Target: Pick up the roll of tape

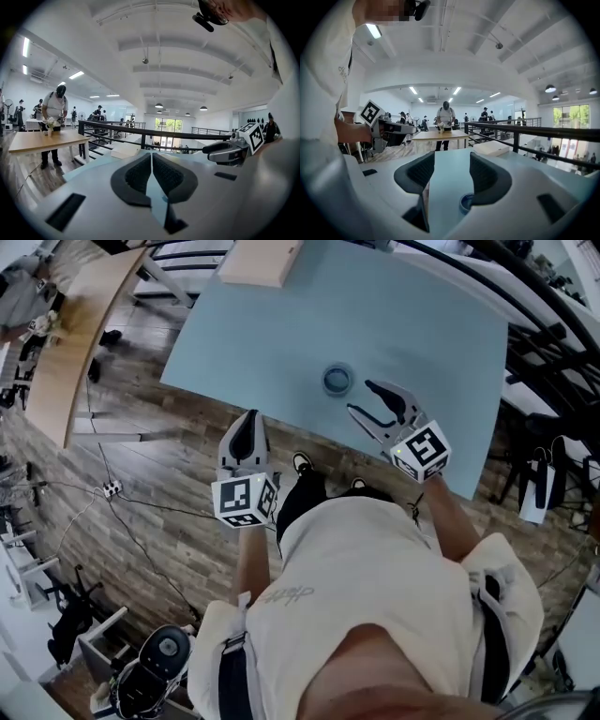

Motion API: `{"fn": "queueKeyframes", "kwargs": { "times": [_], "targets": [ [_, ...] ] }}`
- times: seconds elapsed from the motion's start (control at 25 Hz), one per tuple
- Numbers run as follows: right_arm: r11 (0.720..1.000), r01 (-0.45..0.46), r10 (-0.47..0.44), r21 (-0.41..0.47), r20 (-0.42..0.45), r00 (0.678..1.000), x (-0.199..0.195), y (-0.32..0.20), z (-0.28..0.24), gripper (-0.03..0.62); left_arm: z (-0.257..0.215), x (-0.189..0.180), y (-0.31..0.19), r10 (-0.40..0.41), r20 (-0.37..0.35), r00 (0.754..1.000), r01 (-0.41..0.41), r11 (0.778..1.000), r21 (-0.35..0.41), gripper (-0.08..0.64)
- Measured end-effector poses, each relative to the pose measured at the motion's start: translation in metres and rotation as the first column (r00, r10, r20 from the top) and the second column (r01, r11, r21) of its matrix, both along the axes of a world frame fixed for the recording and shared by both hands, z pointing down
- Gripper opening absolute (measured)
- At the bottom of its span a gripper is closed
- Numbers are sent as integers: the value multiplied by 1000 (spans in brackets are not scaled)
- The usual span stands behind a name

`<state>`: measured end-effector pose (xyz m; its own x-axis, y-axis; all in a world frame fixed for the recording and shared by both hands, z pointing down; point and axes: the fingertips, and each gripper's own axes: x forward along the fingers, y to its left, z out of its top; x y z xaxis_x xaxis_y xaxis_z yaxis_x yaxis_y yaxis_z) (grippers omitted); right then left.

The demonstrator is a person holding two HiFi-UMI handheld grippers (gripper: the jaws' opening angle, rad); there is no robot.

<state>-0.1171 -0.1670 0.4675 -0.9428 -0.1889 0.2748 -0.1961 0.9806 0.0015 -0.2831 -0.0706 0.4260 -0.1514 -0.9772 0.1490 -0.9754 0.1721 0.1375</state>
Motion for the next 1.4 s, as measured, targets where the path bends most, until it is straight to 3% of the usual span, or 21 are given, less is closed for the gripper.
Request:
{"fn": "queueKeyframes", "kwargs": {
  "times": [0.28,0.52,0.8,1.12,1.4],
  "targets": [
    [998,-63,62,-15,-63,996,-41,-14,27,232,4,-46,-25,91,-25,996,-91,996,16,29],
    [990,-136,125,-40,-198,972,-47,-21,68,230,11,-68,-40,163,-33,986,-163,987,9,29],
    [989,-137,110,-55,-341,934,-54,-24,115,229,21,-81,-46,178,-53,983,-179,984,-13,29],
    [990,-120,65,-76,-504,861,-57,-42,181,229,46,-83,-57,167,-86,982,-173,982,-76,29],
    [992,-68,-23,-109,-672,741,-63,-46,237,219,66,-89,-71,174,-102,979,-186,974,-127,29]
  ]
}}
